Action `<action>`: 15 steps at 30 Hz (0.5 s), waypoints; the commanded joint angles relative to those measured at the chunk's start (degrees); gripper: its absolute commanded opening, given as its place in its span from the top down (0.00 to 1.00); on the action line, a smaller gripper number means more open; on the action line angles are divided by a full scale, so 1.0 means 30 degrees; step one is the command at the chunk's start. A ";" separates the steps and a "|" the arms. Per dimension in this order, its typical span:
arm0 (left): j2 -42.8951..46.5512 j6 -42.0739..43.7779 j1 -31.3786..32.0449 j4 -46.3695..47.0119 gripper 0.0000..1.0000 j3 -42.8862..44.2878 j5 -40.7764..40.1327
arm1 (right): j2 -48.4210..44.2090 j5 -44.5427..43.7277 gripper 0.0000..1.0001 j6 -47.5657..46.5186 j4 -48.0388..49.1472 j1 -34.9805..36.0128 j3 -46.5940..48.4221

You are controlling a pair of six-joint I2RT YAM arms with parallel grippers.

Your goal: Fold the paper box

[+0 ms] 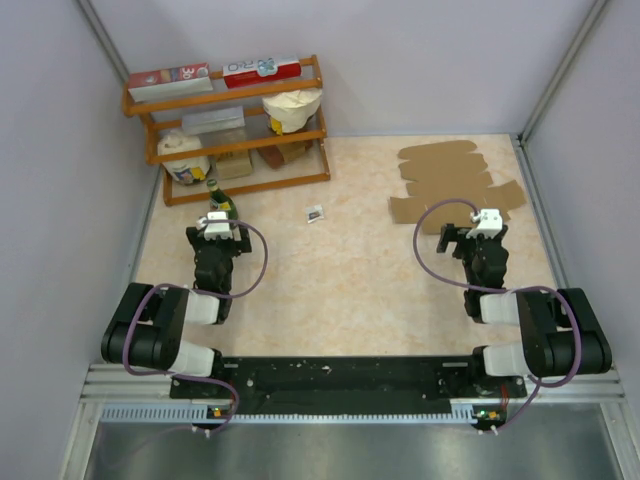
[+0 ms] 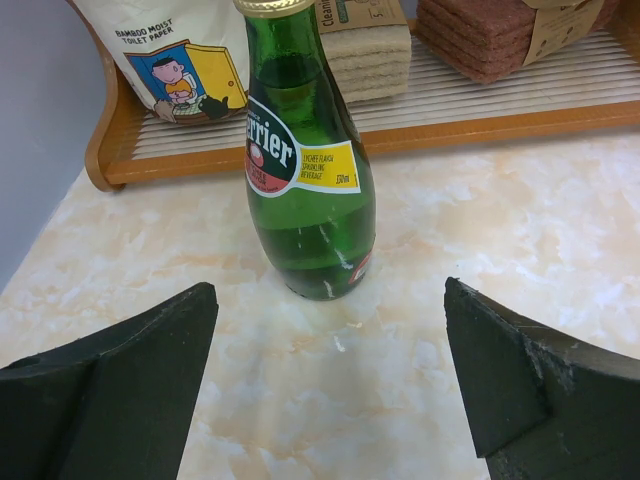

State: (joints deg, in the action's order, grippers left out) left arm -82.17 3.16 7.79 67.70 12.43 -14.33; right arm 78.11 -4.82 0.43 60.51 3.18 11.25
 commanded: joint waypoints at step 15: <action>-0.0090 -0.0116 -0.0078 0.0519 0.01 0.0341 0.0147 | -0.0078 -0.1032 0.01 0.0269 0.0778 -0.0181 0.0118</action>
State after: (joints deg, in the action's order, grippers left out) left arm -82.17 3.14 7.79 67.68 12.43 -14.33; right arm 78.11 -7.92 1.06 60.45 3.18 11.25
